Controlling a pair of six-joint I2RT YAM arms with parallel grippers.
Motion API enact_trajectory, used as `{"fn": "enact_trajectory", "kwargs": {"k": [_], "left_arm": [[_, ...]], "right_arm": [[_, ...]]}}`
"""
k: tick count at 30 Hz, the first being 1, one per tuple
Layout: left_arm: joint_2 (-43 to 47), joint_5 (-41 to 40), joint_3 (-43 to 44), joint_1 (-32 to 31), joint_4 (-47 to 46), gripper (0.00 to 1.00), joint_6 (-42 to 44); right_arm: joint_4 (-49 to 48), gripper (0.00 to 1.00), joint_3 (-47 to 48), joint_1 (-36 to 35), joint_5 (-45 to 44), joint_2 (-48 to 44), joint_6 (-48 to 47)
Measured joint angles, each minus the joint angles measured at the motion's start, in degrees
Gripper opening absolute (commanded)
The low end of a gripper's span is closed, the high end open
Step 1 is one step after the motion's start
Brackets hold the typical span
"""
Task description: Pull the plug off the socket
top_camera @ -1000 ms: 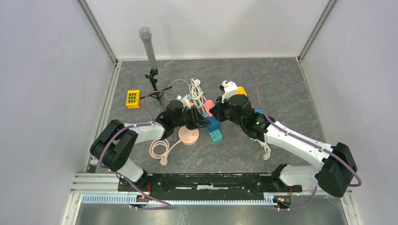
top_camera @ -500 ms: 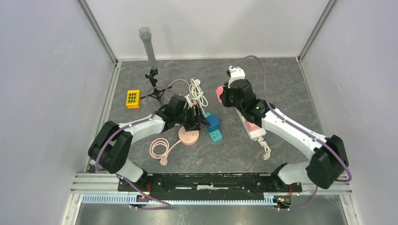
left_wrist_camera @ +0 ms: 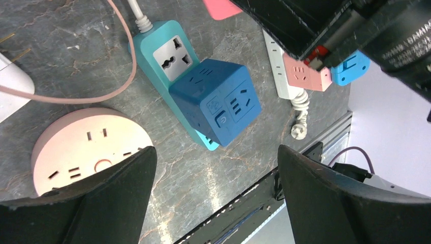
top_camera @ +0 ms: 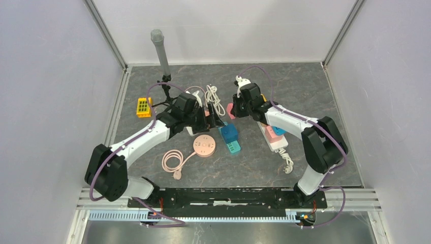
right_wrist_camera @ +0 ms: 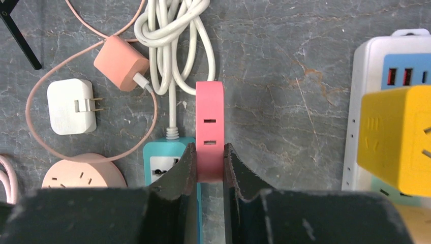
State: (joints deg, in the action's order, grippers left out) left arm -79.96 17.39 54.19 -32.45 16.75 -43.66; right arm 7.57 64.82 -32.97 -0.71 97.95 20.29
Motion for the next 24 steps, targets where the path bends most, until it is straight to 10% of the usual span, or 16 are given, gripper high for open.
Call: {"fn": "enact_trajectory", "kwargs": {"k": [8, 14, 24], "left_arm": [[2.99, -1.03, -2.12, 0.02, 1.95, 0.97, 2.14], [3.21, -0.68, -2.12, 0.00, 2.75, 0.98, 4.57], [4.26, -1.81, -2.12, 0.00, 3.21, 0.86, 5.35]], "right_arm": [[-2.51, 0.24, 0.00, 2.56, 2.95, 4.63, 1.53], [-2.43, 0.64, 0.00, 4.26, 3.28, 5.92, 2.56], [-1.51, 0.80, -2.91, 4.02, 1.16, -0.94, 0.79]]}}
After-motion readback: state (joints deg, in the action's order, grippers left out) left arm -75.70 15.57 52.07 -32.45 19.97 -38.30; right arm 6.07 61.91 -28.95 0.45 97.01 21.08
